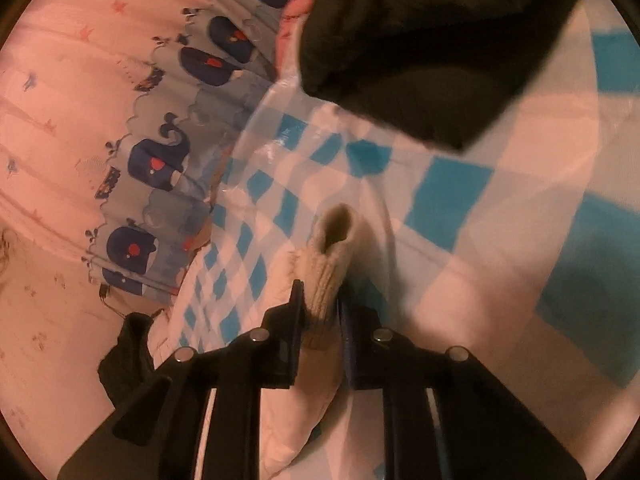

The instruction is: Fold large clothes

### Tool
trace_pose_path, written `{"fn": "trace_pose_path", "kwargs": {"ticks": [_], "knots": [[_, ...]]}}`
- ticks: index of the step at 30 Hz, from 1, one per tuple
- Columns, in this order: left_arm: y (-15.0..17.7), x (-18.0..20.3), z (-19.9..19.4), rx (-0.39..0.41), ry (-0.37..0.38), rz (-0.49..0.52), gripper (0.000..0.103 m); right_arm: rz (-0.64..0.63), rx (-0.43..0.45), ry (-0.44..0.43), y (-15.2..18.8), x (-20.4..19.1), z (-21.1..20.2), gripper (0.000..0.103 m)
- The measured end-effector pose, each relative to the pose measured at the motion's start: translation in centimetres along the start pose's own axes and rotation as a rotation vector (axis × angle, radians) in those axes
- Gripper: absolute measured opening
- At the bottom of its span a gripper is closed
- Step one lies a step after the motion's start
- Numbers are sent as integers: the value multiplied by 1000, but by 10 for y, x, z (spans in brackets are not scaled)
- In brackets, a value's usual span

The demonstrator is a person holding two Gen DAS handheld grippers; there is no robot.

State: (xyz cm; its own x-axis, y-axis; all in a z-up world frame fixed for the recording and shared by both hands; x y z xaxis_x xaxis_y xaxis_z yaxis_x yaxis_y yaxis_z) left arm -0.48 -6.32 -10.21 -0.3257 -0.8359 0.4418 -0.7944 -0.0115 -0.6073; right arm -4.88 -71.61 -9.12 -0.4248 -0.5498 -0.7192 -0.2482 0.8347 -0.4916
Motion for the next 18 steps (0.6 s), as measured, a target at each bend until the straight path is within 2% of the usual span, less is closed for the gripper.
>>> {"fn": "trace_pose_path", "kwargs": {"ticks": [4,8,10,12,14,18], "knots": [[0,0,-1,4,4,-4,92,-59,67,-52,-1,-23,-17,15],[0,0,1,0,3,-4,92,33,-26,-34,12,1,7,19],[0,0,1,0,3,-4,92,92,-43,-18,13,14,16,22],[1,0,1,-3,1,-2,92,102,-49,-11,13,18,20,20],[1,0,1,-2,1,-2,92,81,-30,-15,11,15,16,16],[-4,0,-5,31,2,-11,92,24,29,-47,7,-12,-5,15]]}}
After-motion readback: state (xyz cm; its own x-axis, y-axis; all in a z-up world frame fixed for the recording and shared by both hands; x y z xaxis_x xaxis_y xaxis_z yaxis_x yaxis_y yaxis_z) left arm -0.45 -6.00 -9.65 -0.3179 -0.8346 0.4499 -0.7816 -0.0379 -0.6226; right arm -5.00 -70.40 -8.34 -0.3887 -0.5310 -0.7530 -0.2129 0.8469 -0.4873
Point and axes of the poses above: each gripper's, at about its wrist camera, not at the fingertips, and z roughly the way its jaws point, x to its right, y to its underside, the point moved 9 cm from there along z, roughly the way its jaws point, and after that the axes turned 3 degrees about -z, right-handed, at the moved point
